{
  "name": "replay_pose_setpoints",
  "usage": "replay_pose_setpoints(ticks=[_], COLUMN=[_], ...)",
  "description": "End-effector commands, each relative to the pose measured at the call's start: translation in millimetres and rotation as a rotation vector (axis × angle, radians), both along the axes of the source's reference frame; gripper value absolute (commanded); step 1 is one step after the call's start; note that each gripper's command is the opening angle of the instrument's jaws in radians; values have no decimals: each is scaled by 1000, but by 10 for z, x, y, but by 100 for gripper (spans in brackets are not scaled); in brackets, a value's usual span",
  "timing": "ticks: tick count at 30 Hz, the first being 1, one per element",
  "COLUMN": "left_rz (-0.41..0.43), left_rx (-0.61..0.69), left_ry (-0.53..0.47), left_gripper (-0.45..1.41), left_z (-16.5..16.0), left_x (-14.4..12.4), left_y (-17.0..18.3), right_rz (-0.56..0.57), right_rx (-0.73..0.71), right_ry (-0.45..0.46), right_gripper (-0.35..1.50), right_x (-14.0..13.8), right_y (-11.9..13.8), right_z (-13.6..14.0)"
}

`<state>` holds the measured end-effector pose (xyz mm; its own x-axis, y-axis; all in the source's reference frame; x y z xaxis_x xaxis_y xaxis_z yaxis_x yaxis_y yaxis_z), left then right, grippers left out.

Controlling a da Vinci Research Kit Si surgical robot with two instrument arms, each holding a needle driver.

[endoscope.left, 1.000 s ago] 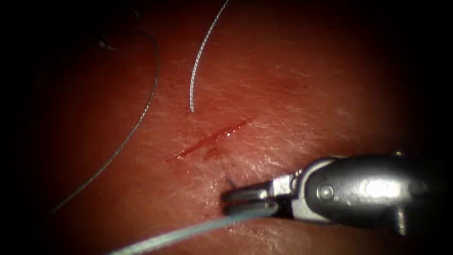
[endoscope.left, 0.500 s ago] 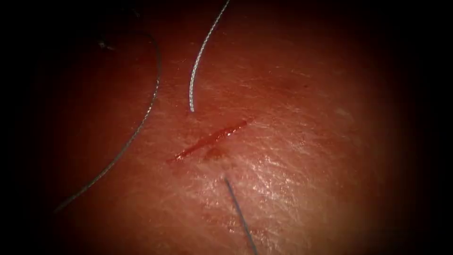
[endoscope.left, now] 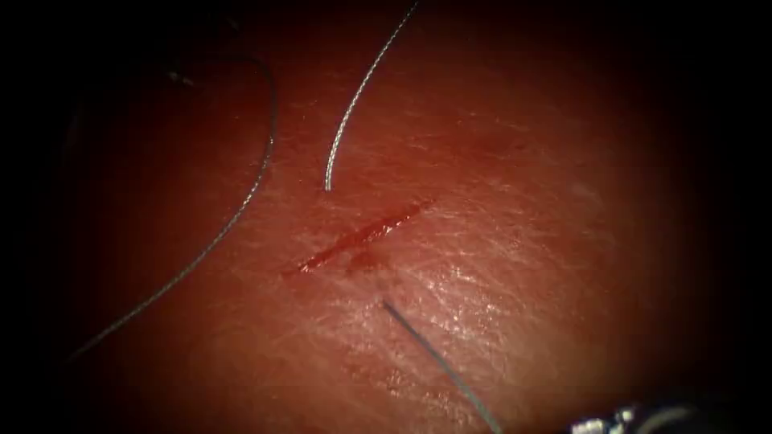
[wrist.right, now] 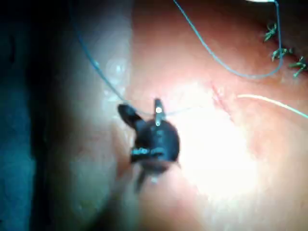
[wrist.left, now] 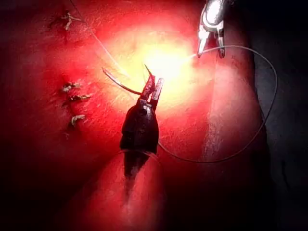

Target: Wound Closure

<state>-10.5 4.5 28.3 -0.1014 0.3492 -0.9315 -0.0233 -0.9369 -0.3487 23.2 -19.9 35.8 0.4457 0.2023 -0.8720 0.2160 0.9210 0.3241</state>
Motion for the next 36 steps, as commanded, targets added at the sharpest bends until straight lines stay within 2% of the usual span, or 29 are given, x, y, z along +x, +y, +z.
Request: replay_pose_setpoints(ticks=[1,4,8,15,22,24,25,26,27,31,36], left_rz=[0,0,0,0,0,0,0,0,0,0,0], left_rx=[4,4,4,4,4,4,4,5,5,5,5], left_ry=[-2,-1,-2,-2,-2,-2,-2,-2,-2,-2,-2], left_gripper=[-45,-45,-45,-45,-45,-45,-45,-45,-45,-45,-45], left_z=[6,6,6,6,6,6,5,5,4,4,4], left_x=[-5,-5,-5,-5,-5,-5,-4,-4,-4,-4,-4], left_y=[-5,-5,-5,-5,-5,-5,-5,-5,-5,-5,-5], right_rz=[45,100,164,164,179,157,121,82,29,-4,22], right_rx=[-32,-73,-113,-135,-133,-131,-120,-109,-96,-72,-77], right_ry=[-21,-38,-17,18,58,68,83,87,84,74,58], right_gripper=[135,145,147,143,138,123,74,9,-35,-35,-35], right_x=[3,7,17,50,78,83,83,82,78,67,64], right_y=[23,40,51,32,23,15,9,6,3,4,10], right_z=[22,41,66,85,85,88,90,91,93,92,79])
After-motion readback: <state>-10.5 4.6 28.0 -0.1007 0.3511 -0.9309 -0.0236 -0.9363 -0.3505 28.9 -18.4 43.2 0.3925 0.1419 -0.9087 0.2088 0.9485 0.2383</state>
